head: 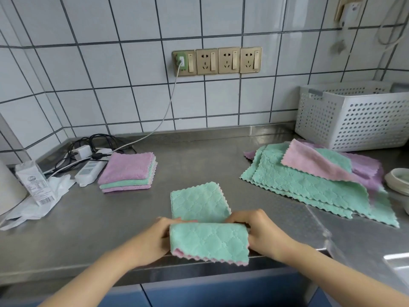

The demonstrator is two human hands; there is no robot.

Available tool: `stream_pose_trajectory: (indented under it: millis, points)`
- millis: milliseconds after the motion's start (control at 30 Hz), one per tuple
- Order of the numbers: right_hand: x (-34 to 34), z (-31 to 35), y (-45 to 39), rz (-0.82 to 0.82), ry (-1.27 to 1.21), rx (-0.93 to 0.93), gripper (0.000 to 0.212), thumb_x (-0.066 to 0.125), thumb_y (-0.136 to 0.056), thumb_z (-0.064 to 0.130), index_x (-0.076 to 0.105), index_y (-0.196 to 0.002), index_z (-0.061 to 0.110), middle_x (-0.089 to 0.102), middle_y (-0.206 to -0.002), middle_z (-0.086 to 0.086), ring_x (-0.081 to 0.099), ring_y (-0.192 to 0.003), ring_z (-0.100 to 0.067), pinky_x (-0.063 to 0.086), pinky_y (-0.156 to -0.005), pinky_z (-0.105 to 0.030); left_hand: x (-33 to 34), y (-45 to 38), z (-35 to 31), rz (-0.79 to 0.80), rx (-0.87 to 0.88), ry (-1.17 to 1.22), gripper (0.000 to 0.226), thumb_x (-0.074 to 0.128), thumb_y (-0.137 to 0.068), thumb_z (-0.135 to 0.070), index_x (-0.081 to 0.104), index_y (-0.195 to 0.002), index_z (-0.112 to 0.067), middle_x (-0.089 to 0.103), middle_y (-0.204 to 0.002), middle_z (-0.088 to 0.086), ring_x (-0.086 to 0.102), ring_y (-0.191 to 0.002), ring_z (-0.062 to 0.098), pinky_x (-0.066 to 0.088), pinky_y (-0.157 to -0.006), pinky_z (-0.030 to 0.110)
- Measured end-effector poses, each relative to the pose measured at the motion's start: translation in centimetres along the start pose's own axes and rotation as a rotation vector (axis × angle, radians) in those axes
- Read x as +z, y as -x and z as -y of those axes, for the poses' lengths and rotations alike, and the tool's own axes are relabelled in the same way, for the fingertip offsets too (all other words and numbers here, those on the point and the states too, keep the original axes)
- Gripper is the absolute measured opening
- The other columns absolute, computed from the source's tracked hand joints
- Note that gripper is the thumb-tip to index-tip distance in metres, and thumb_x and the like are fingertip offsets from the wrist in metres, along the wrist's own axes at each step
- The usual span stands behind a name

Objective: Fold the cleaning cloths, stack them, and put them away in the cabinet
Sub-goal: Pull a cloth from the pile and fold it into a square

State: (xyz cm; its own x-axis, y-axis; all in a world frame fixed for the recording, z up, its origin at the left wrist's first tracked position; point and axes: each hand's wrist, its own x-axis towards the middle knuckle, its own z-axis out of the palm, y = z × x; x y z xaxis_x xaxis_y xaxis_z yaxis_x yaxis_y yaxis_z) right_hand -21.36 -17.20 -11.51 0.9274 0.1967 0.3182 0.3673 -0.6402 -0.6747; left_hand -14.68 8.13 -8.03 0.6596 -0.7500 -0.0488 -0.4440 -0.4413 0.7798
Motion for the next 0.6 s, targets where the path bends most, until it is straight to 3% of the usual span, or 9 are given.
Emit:
stream_pose_trajectory:
  millis: [133,200,300,400,500,600]
  points:
    - [-0.1,0.1,-0.3,0.018,-0.042,0.030,0.009,0.064,-0.087,0.014,0.073,-0.087,0.016,0.071,-0.083,0.014,0.067,-0.078,0.000,0.049,-0.066,-0.017,0.1,0.3,1.5,-0.300,0.027,0.024,0.022,0.058,-0.078,-0.008,0.076,-0.081,-0.021,0.075,-0.073,-0.007,0.069,-0.072,0.003,0.055,-0.069,0.028]
    - [-0.1,0.2,-1.1,-0.021,-0.036,0.051,0.013,0.062,-0.086,0.009,0.071,-0.078,0.015,0.069,-0.074,0.007,0.063,-0.067,-0.004,0.048,-0.060,-0.025,0.0,-0.3,1.7,-0.396,-0.003,0.059,0.024,0.064,-0.081,-0.003,0.076,-0.075,-0.023,0.075,-0.073,-0.007,0.065,-0.069,0.002,0.052,-0.067,0.026]
    - [0.1,0.5,-3.6,-0.117,-0.013,0.134,0.028,0.061,-0.083,0.005,0.061,-0.067,0.027,0.059,-0.062,0.002,0.045,-0.058,-0.005,0.040,-0.055,-0.024,-0.2,-2.0,2.1,-0.469,-0.099,0.047,0.022,0.060,-0.088,-0.009,0.072,-0.071,-0.018,0.066,-0.061,-0.005,0.053,-0.057,0.008,0.042,-0.058,0.025]
    - [0.6,-0.1,-7.0,-0.207,0.041,0.364,0.039,0.062,-0.089,0.031,0.042,-0.058,0.020,0.039,-0.051,0.003,0.031,-0.049,-0.008,0.025,-0.045,-0.018,-0.2,-4.1,3.2,-0.558,-0.276,0.089,0.035,0.061,-0.089,-0.021,0.055,-0.063,0.002,0.045,-0.053,0.009,0.045,-0.046,0.017,0.040,-0.046,0.026]
    - [1.3,-1.5,-9.1,-0.187,0.103,0.569,0.042,0.061,-0.088,0.034,0.049,-0.062,0.004,0.046,-0.056,-0.015,0.042,-0.058,-0.017,0.032,-0.052,-0.028,0.4,-4.8,3.7,-0.602,-0.410,0.117,0.033,0.061,-0.086,-0.018,0.049,-0.056,-0.009,0.043,-0.047,0.006,0.049,-0.039,0.017,0.046,-0.047,0.028]
    - [2.0,-2.1,-9.6,-0.155,0.135,0.631,0.032,0.056,-0.090,0.032,0.051,-0.070,0.007,0.051,-0.066,-0.012,0.046,-0.065,-0.021,0.034,-0.057,-0.028,0.2,-5.2,4.1,-0.606,-0.444,0.090,0.035,0.060,-0.083,-0.016,0.046,-0.052,-0.013,0.043,-0.043,0.003,0.052,-0.039,0.021,0.052,-0.052,0.034]
